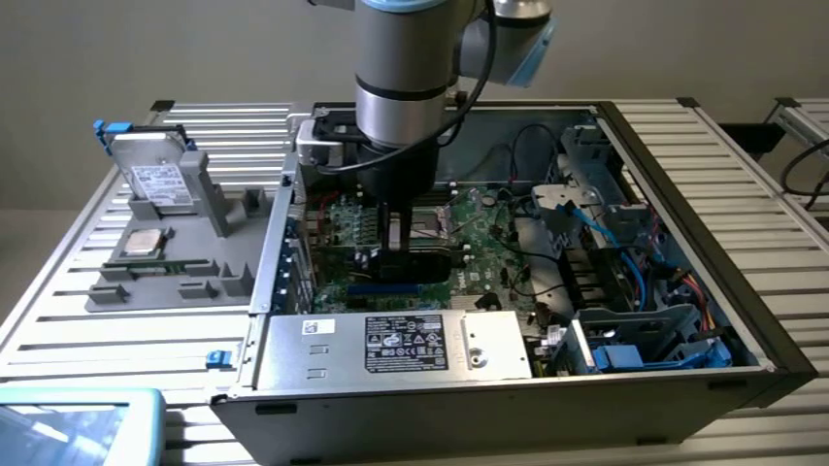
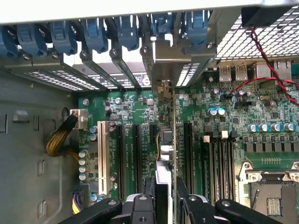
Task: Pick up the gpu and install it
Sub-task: 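Insert the gpu into the slot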
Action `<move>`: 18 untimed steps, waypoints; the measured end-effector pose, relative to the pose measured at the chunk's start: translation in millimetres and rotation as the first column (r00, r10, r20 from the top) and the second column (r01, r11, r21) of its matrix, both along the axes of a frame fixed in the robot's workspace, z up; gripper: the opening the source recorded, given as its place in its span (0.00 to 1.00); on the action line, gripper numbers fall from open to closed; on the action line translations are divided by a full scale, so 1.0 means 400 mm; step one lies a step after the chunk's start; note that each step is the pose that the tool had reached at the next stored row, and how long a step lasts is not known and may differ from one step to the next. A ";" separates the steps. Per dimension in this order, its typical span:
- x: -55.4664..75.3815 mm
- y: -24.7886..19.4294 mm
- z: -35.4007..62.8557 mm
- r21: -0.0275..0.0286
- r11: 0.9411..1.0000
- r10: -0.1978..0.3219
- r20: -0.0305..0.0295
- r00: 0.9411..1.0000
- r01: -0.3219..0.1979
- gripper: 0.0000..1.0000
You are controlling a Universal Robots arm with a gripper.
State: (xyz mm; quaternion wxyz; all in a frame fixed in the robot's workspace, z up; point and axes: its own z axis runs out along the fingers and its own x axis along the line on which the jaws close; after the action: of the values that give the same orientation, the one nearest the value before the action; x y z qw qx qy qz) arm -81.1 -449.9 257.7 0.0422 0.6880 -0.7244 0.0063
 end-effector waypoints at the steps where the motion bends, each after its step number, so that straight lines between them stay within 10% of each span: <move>1: -0.002 0.000 -0.002 0.000 1.000 0.000 0.000 1.000 0.000 0.28; 18: -0.009 0.009 -0.011 0.000 1.000 0.000 -0.002 1.000 0.000 0.28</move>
State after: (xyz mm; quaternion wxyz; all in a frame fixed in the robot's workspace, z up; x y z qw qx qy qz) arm -84.9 -446.3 253.4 0.0431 0.6880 -0.7244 0.0057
